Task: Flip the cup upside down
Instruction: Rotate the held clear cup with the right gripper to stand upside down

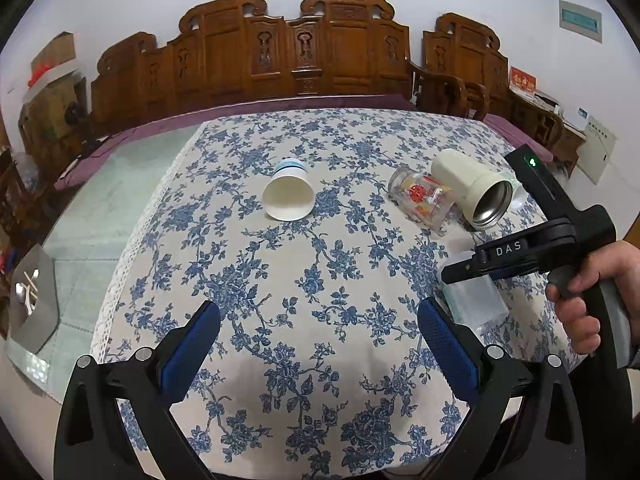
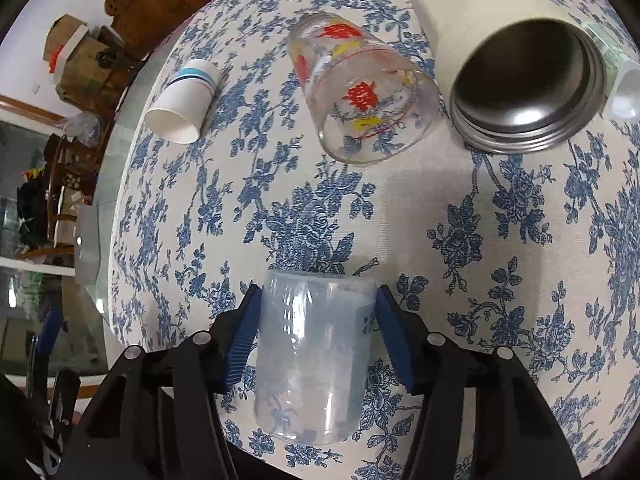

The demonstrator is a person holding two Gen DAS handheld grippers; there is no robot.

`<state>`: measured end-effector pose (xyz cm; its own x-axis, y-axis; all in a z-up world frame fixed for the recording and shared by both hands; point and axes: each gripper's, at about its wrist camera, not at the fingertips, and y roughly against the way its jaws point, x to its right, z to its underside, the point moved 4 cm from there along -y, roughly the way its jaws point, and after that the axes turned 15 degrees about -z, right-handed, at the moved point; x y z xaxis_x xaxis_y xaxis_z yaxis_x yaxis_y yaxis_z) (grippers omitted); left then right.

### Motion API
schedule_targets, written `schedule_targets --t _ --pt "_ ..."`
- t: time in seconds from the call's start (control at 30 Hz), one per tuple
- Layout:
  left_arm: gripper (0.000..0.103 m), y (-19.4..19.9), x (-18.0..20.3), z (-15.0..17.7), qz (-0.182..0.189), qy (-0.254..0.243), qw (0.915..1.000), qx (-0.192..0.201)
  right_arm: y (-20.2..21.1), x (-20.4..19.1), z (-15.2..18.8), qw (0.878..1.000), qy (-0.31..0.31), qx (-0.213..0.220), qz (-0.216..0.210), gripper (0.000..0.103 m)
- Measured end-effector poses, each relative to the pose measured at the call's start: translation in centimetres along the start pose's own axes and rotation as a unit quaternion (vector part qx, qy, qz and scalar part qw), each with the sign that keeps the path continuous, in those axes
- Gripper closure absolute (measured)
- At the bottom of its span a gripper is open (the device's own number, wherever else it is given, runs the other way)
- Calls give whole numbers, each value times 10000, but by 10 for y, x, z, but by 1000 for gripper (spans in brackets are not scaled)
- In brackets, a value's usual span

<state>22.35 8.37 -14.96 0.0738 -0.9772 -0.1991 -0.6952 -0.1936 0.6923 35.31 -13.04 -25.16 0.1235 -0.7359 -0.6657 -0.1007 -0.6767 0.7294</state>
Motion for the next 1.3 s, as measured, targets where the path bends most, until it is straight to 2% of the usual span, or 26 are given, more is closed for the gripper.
schedule_targets --t 0.13,0.3,0.47,0.63,0.67,0.77,0.97,1.3 --pt "8 0 2 1 -8 -42 10000 -7 15 -12 0 9978 514 414 18 45" --pt "8 -2 6 3 -21 -110 9999 -26 29 -22 3 9854 1292 1046 360 45" --pt "8 -4 9 5 -87 -203 9998 -26 33 -23 4 9653 1839 1667 812 45" --pt "8 -6 8 6 -108 -231 9997 -31 36 -29 11 9378 2413 2152 1263 45" --pt "8 -6 8 6 -117 -234 9997 -32 35 -30 13 9330 2517 2184 1356 45" --pt "8 -6 8 5 -120 -240 9996 -28 32 -27 18 9296 2599 2112 1542 45" --pt "8 -5 7 5 -139 -241 9996 1 32 -25 20 9380 2418 2028 1432 45" --pt "8 -2 6 3 -157 -256 9995 46 43 -20 43 9234 2564 2368 1596 45"
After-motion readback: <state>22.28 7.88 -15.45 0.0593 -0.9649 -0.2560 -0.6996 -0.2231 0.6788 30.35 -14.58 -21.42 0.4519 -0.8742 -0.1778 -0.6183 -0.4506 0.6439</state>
